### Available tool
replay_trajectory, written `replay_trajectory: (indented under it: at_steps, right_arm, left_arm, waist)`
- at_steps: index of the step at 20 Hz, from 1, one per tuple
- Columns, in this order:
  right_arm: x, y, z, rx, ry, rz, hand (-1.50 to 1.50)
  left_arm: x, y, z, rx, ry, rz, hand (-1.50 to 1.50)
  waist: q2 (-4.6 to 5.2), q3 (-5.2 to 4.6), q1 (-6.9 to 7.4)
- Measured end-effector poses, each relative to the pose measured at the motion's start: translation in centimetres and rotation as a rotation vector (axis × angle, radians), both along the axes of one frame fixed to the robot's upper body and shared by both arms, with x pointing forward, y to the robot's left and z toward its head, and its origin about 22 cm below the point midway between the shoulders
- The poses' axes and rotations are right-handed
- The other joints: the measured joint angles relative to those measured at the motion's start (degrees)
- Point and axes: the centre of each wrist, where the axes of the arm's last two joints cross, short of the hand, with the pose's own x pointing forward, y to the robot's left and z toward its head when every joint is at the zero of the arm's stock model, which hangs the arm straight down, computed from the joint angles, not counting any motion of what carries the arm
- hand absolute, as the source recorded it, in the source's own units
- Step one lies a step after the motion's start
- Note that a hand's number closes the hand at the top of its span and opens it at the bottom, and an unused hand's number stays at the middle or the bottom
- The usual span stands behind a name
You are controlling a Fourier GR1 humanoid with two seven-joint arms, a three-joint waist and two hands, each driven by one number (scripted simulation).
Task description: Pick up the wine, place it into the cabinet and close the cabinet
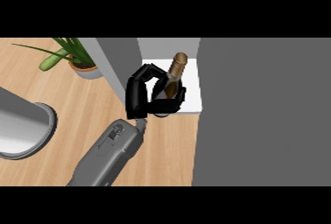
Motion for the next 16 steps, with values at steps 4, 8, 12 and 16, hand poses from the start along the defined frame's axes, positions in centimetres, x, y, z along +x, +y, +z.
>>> replay_trajectory:
  at_steps: [4,8,12,16]
  right_arm:
    - [0.0,0.0,-0.3,0.008,-0.009,0.006,-1.5]
    - [0.1,0.4,-0.1,0.022,-0.005,0.015,-1.5]
    - [-0.1,-0.1,-0.5,0.012,-0.002,0.0,-1.5]
    - [-0.1,-0.5,-0.7,-0.003,-0.004,-0.007,-1.5]
  left_arm:
    - [1.5,0.4,0.1,-0.007,0.021,-0.02,1.5]
    - [2.6,0.4,0.0,-0.019,0.049,-0.024,1.5]
    - [3.6,0.1,0.3,0.002,0.072,-0.011,1.5]
    - [4.6,0.4,0.4,0.011,0.083,0.002,1.5]
  waist:
    - [0.05,-0.01,-0.01]
    - [0.09,-0.01,-0.18]
    - [0.07,0.01,-0.21]
    - [0.11,0.02,-0.34]
